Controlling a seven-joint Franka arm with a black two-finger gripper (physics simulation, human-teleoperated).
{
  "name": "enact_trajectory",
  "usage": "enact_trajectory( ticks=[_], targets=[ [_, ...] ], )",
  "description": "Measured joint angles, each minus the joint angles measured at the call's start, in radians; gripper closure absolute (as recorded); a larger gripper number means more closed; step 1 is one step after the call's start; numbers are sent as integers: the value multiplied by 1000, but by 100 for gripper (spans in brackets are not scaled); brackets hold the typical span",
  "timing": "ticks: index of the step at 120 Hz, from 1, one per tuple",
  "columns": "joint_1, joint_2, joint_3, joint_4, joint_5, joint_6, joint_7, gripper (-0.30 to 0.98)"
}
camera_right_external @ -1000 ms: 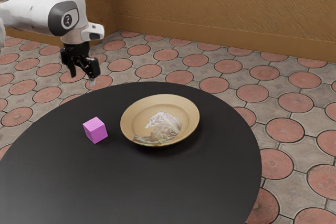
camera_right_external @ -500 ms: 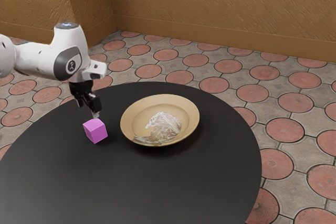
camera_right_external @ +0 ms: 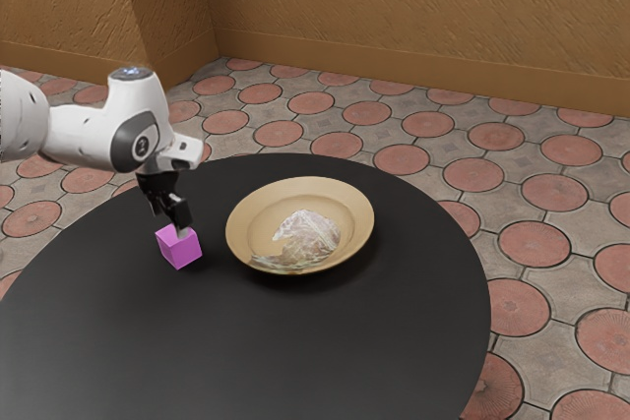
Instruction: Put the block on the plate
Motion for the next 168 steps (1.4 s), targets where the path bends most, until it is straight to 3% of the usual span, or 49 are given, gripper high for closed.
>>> enact_trajectory(
  ticks=[135,168],
  targets=[
    [63,179,-42,92,-33,42,90,0],
    [65,180,-46,100,-38,44,97,22]
  ],
)
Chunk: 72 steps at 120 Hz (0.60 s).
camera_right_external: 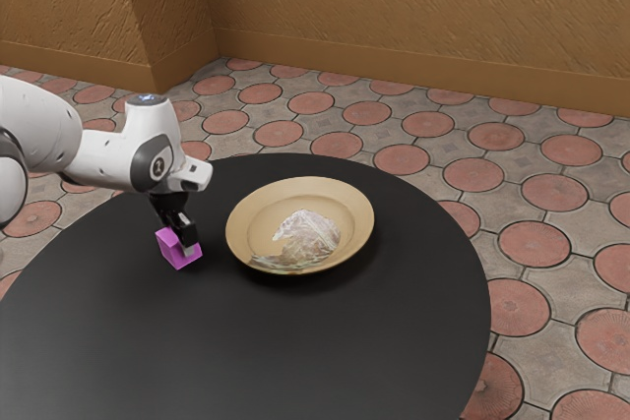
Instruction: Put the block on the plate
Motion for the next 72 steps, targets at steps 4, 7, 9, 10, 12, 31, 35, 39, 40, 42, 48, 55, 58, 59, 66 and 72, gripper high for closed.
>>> enact_trajectory(
  ticks=[4,7,9,10,12,31,35,39,40,42,48,55,58,59,66,72],
  targets=[
    [0,-1,0,0,-1,0,0,22],
    [0,-1,0,0,-1,0,0,23],
    [0,-1,0,0,-2,1,0,23],
    [0,-1,0,0,-2,1,1,23],
    [0,-1,1,0,-2,1,1,23],
    [0,-1,1,0,-3,1,1,25],
    [-1,-2,1,0,-3,2,0,25],
    [-2,-3,1,0,-3,2,0,25],
    [-2,-3,1,0,-3,2,0,25],
    [-2,-4,1,0,-3,2,0,25],
    [-4,-5,1,0,-2,2,-1,25],
    [-6,-11,2,0,-1,2,-2,25],
    [-8,-13,2,0,0,2,-3,25],
    [-9,-14,2,0,0,2,-3,25],
    [-13,-28,2,0,4,2,-5,26],
    [-15,-42,2,-1,7,0,-7,26]
  ],
)
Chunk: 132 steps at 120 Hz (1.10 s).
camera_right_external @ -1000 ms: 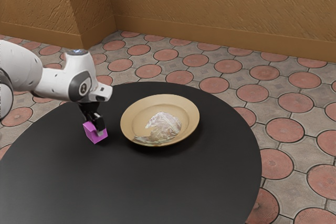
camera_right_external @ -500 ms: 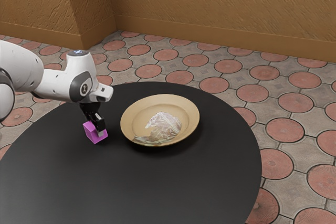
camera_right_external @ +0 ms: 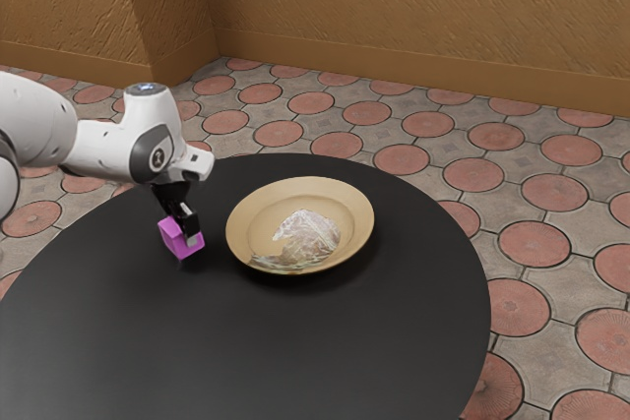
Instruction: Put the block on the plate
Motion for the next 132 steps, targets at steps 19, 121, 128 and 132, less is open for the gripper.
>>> enact_trajectory(
  ticks=[19,121,128,132],
  targets=[
    [-3,-39,-4,-2,6,-17,-6,25],
    [-235,80,-26,270,69,-112,-62,26],
    [-249,102,-28,295,69,-113,-64,25],
    [-254,116,-32,309,68,-113,-65,26]
  ],
)
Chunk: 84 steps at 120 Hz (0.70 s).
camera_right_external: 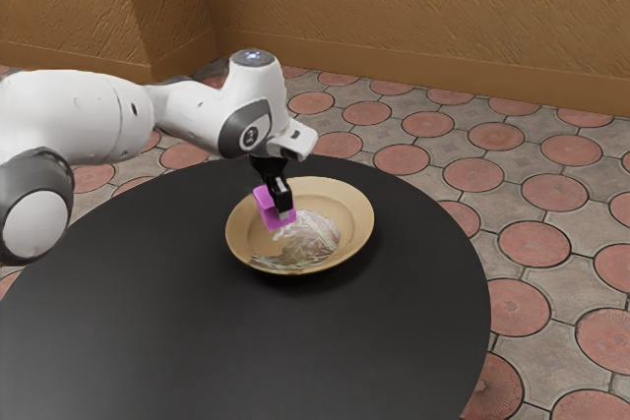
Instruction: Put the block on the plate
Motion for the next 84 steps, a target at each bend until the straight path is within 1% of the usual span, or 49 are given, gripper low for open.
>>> enact_trajectory(
  ticks=[20,53,70,84],
  targets=[
    [-19,54,-5,58,-1,-1,-3,26],
    [-22,106,-12,99,-5,-1,-6,25],
    [-20,107,-12,102,-5,-5,-3,14],
    [-21,94,-12,105,-5,-24,-2,8]
  ],
)
